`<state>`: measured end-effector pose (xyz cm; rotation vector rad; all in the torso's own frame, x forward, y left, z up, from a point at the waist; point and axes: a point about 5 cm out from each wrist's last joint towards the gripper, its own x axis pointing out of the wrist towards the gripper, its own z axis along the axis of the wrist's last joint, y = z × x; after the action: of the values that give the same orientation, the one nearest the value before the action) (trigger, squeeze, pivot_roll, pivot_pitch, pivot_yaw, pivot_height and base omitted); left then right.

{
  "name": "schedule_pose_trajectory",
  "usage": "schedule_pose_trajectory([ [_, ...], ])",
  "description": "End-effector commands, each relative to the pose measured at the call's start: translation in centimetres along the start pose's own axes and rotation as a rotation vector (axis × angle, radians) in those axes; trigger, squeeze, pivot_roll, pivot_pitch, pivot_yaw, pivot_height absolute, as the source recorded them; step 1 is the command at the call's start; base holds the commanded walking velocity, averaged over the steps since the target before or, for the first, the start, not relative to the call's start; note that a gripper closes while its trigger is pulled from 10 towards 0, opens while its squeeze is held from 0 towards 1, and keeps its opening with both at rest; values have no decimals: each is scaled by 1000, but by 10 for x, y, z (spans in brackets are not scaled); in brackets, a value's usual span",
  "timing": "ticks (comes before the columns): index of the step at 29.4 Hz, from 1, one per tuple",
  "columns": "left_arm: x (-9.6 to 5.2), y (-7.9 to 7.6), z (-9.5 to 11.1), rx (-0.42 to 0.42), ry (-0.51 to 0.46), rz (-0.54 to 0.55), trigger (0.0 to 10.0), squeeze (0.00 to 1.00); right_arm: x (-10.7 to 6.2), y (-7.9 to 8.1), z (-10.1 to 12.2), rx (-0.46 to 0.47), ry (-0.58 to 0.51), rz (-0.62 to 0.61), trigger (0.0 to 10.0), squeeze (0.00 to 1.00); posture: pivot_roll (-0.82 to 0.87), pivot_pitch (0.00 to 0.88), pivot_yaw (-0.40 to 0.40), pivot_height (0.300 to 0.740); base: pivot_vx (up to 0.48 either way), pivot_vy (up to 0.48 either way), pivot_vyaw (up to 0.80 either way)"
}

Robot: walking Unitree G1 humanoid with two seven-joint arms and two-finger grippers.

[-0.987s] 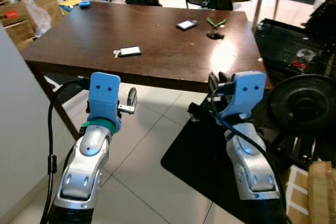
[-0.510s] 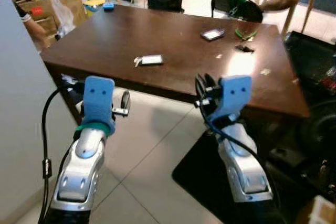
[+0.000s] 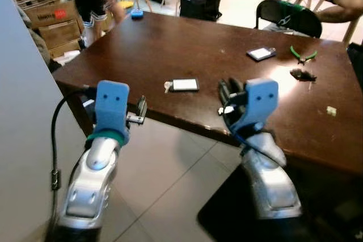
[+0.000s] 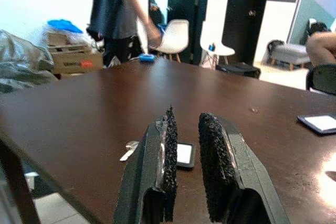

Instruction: Hang keys on a hook

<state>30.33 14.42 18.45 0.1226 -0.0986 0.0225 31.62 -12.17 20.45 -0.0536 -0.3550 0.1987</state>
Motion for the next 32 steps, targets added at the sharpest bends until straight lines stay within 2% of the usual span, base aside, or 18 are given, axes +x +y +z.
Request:
schedule_pose_trajectory([
  [1,-1,-4,0,1,-3,-20,10000,0,-1,-13,-5,-8,31,-41,10000,0,-151,32,120,740,386,0,-800],
  [4,-1,-5,0,-1,-2,-22,10000,0,-1,-15,-5,-17,30,-47,10000,0,-153,33,120,740,381,0,-800],
  [29,-1,-7,0,2,2,-33,10000,0,-2,-18,-8,-46,41,-56,10000,0,-148,37,123,740,368,0,0],
  [32,-2,-7,-2,6,9,-40,10000,0,-2,-18,-9,-40,44,-56,10000,0,-148,37,123,740,337,0,-544],
])
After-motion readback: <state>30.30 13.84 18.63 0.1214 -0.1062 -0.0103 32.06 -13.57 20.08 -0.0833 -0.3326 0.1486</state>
